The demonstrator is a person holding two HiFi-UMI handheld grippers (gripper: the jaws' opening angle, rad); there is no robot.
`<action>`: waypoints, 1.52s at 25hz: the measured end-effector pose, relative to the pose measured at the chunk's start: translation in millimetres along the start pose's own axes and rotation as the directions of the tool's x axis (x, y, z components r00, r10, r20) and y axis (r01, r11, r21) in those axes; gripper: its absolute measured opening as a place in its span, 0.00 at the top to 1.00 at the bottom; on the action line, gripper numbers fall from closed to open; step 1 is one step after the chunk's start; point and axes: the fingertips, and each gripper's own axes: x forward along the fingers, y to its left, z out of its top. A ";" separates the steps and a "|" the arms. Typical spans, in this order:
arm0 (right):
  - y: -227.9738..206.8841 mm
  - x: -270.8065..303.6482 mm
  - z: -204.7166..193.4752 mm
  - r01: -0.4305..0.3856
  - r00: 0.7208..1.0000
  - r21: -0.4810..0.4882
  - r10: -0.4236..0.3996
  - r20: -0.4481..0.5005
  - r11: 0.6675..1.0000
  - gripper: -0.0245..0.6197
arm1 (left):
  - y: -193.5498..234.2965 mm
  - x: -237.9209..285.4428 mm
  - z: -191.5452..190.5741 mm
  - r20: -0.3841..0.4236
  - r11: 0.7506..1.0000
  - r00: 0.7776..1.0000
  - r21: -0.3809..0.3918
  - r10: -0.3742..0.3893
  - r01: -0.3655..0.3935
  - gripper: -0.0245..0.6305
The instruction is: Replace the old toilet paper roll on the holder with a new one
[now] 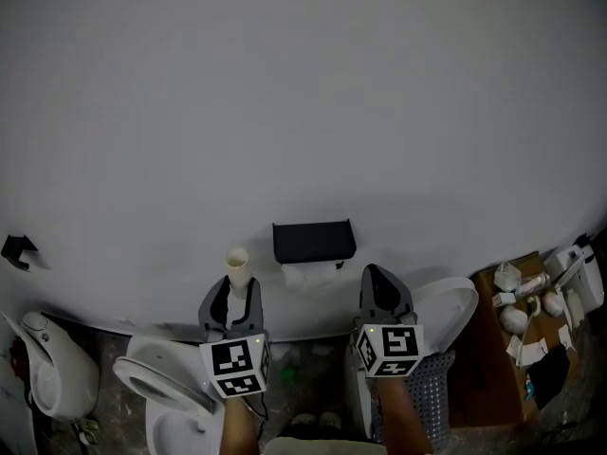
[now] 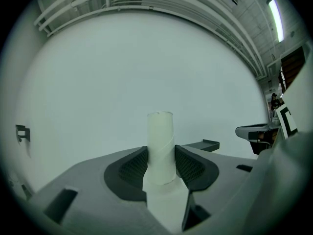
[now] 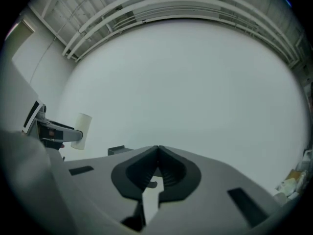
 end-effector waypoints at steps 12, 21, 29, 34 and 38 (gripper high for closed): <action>-8.4 -7.3 2.1 0.018 1.000 0.010 -0.018 -0.002 1.000 0.98 | -2.8 -7.1 4.7 0.017 1.000 1.000 -0.011 0.011 -0.011 0.69; -9.3 -8.6 3.7 0.020 1.000 0.010 -0.020 0.000 1.000 0.98 | -4.3 -8.7 8.4 0.021 1.000 1.000 0.004 0.010 -0.010 0.69; -7.4 -6.8 4.9 0.015 1.000 -0.003 -0.015 -0.002 1.000 0.98 | -2.3 -9.1 8.9 0.020 1.000 1.000 0.007 0.014 -0.014 0.69; -8.3 -5.9 5.8 0.019 1.000 -0.013 -0.019 -0.003 1.000 0.98 | -3.1 -8.9 10.7 0.022 1.000 1.000 0.010 0.009 -0.010 0.69; -9.0 -3.7 5.4 0.023 1.000 -0.018 -0.023 -0.005 1.000 0.98 | -3.7 -6.5 11.9 0.022 1.000 1.000 0.014 0.004 -0.004 0.69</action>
